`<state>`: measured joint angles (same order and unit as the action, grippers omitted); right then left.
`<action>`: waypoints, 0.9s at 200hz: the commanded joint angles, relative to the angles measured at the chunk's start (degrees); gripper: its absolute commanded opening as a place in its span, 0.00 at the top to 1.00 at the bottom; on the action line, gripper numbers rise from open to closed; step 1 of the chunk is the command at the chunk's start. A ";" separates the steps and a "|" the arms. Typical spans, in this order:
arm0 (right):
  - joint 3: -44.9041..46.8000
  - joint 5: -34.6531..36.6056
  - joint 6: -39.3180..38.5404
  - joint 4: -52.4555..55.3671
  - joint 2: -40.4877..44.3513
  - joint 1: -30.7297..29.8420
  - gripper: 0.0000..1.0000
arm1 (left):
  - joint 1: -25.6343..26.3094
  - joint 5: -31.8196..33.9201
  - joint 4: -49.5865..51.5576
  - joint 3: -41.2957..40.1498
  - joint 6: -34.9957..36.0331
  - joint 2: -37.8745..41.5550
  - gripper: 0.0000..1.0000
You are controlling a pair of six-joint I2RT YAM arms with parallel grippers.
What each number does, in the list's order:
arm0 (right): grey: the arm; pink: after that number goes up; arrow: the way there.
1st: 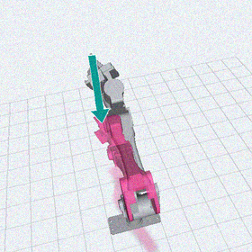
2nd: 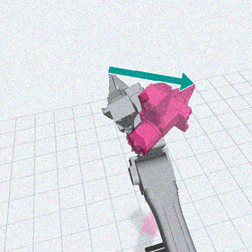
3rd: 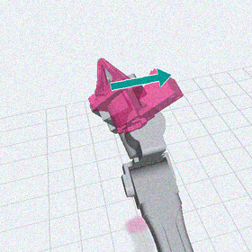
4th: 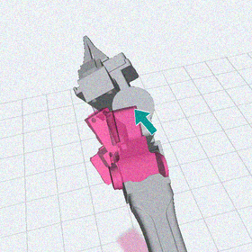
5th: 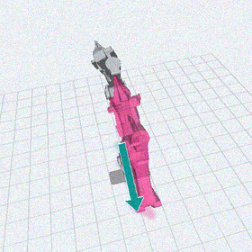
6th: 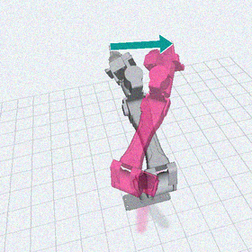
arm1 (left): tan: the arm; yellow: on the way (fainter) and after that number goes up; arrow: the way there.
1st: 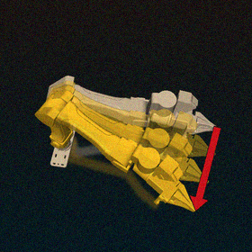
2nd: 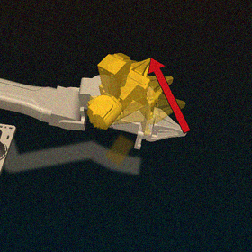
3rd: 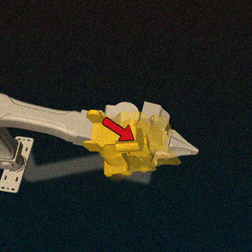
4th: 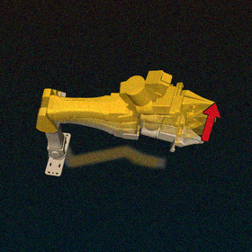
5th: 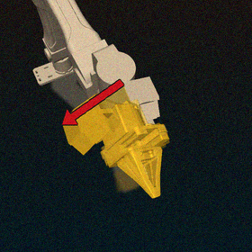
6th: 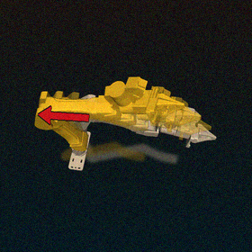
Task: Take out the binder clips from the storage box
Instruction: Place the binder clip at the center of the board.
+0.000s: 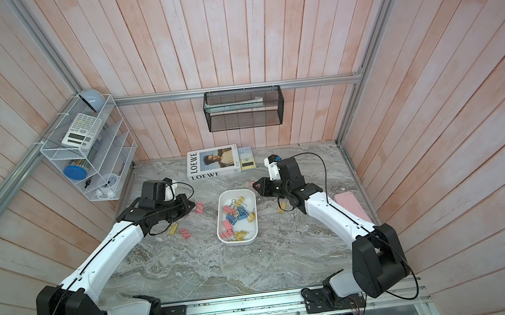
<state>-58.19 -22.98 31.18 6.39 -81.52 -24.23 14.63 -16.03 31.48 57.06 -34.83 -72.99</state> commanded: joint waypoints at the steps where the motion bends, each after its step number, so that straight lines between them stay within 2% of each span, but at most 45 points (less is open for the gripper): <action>1: 0.95 -1.20 0.66 0.35 0.74 -0.28 0.80 | -0.31 10.01 4.20 -1.64 1.21 0.20 1.00; 58: -0.40 -2.60 1.77 -0.23 -2.45 -4.03 0.79 | 1.42 17.99 3.54 -1.46 2.50 -5.60 1.00; 150: -1.36 -3.19 3.89 -1.38 -5.19 -7.72 0.78 | 13.60 41.85 7.00 4.44 7.85 -23.80 1.00; 180: -1.56 -2.87 3.28 -0.58 -4.71 -7.72 0.78 | 16.33 44.42 8.10 5.34 6.96 -27.86 0.99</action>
<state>-58.26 -25.58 34.50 5.98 -86.15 -31.75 29.85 23.59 36.88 61.98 -28.25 -97.73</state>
